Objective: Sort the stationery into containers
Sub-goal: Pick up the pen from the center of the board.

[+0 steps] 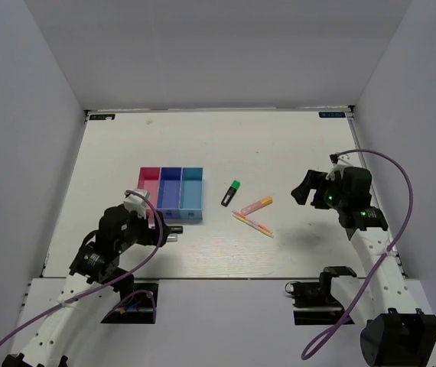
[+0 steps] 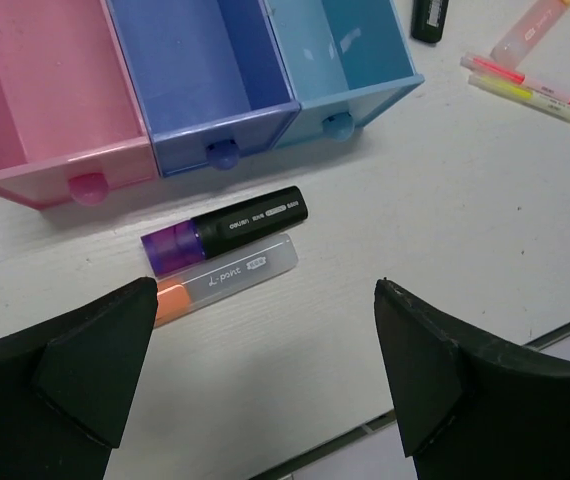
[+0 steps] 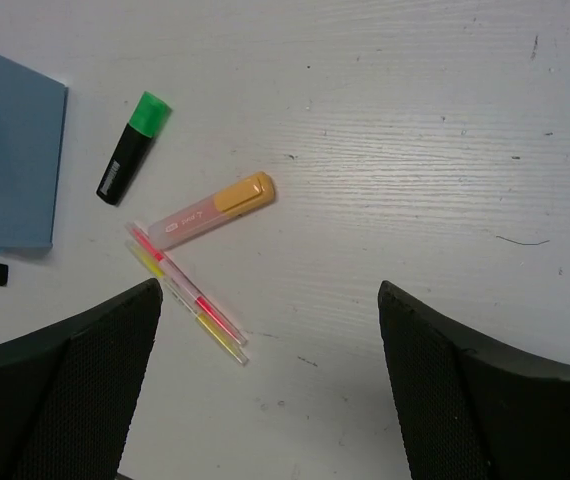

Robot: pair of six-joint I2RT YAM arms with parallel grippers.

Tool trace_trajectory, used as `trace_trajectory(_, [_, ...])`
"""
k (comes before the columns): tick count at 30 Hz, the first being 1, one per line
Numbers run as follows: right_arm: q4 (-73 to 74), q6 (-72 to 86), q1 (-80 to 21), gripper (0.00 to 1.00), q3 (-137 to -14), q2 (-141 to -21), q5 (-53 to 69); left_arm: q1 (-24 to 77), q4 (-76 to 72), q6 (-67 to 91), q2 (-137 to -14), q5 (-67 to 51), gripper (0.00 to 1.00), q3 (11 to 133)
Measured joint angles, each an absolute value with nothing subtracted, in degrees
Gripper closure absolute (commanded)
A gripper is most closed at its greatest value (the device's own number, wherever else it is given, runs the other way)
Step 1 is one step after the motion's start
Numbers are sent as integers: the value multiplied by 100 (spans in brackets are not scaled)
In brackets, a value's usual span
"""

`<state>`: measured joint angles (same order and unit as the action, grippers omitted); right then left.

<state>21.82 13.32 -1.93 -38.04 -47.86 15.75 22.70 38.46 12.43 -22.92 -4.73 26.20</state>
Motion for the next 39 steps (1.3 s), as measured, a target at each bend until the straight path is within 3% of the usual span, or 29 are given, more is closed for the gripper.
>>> trace_trajectory(8, [2082,1098,-193,10,-3636,-4818,1758,2270,3850,1251,-2550,-589,0,2620])
trace_trajectory(11, [2073,821,-193,10,-3555,-4827,2062,2270,3850,1275,-2563,-589,16,2620])
trace_trajectory(12, [2067,646,-193,23,-3509,-4838,2193,2270,3850,1293,-2563,-589,25,2620])
trace_trajectory(13, [2062,449,-193,38,-3468,-4838,2335,2270,3848,1304,-2565,-589,57,2620])
trace_trajectory(14, [2073,222,-193,58,-3422,-4838,2486,2268,3844,1337,-2567,-589,77,2620])
trace_trajectory(15, [2082,27,-193,100,-3382,-4838,2611,2268,3828,1326,-2571,-582,93,2620])
trace_trajectory(16, [2099,-119,-193,100,-3343,-4838,2714,2268,3802,1326,-2593,-585,100,2617])
trace_trajectory(17, [2117,-193,-193,100,-3317,-4838,2790,2268,3760,1313,-2628,-587,100,2617])
trace_trajectory(18, [2137,-276,-193,87,-3304,-4838,2836,2268,3710,1299,-2692,-628,100,2620])
trace_trajectory(19, [2145,-355,-193,55,-3301,-4838,2871,2268,3680,1299,-2786,-685,100,2630])
trace_trajectory(20, [2150,-386,-193,30,-3301,-4836,2884,2268,3673,1299,-2952,-760,96,2689])
trace_trajectory(21, [2147,-445,-193,12,-3301,-4836,2895,2268,3632,1313,-3201,-854,87,2783])
trace_trajectory(22, [2152,-515,-193,13,-3299,-4836,2897,2270,3621,1317,-3470,-945,71,2923])
trace_trajectory(23, [2147,-580,-193,21,-3299,-4834,2893,2296,3632,1317,-3782,-1048,60,3140])
trace_trajectory(24, [2145,-639,-196,37,-3299,-4836,2897,2342,3607,1343,-4163,-1138,54,3426])
trace_trajectory(25, [2150,-694,-198,69,-3299,-4836,2893,2427,3542,1347,-4523,-1203,46,3747])
trace_trajectory(26, [2158,-746,-200,77,-3301,-4842,2880,2547,3472,1297,-4864,-1229,33,4036])
trace_trajectory(27, [2178,-718,-200,77,-3304,-4858,2867,2773,3433,1269,-5266,-1229,30,4442])
trace_trajectory(28, [2211,-685,-200,65,-3310,-4884,2847,2974,3343,1229,-5588,-1221,26,4744])
trace_trajectory(29, [2263,-650,-198,25,-3328,-4928,2818,3203,3280,1186,-5979,-1175,21,5089])
trace_trajectory(30, [2331,-609,-198,10,-3358,-4984,2794,3422,3216,1120,-6346,-1125,21,5430])
trace_trajectory(32, [2390,-620,-200,10,-3433,-5098,2733,3747,3015,1039,-7013,-1011,25,5913])
trace_trajectory(33, [2403,-622,-200,11,-3454,-5127,2722,3879,2989,1002,-7354,-976,48,6156])
trace_trajectory(34, [2414,-622,-200,16,-3476,-5135,2711,3992,2932,1009,-7732,-934,62,6383])
trace_trajectory(35, [2416,-633,-200,29,-3483,-5135,2703,4077,2897,967,-8108,-869,74,6602])
trace_trajectory(36, [2425,-652,-200,36,-3503,-5131,2692,4136,2867,937,-8510,-797,83,6812])
trace_trajectory(37, [2429,-650,-200,42,-3509,-5131,2685,4174,2858,937,-8864,-725,81,7011])
trace_trajectory(38, [2438,-635,-200,44,-3511,-5133,2672,4195,2823,928,-9249,-628,73,7207])
trace_trajectory(39, [2453,-626,-200,41,-3516,-5133,2663,4204,2823,934,-9607,-554,47,7384])
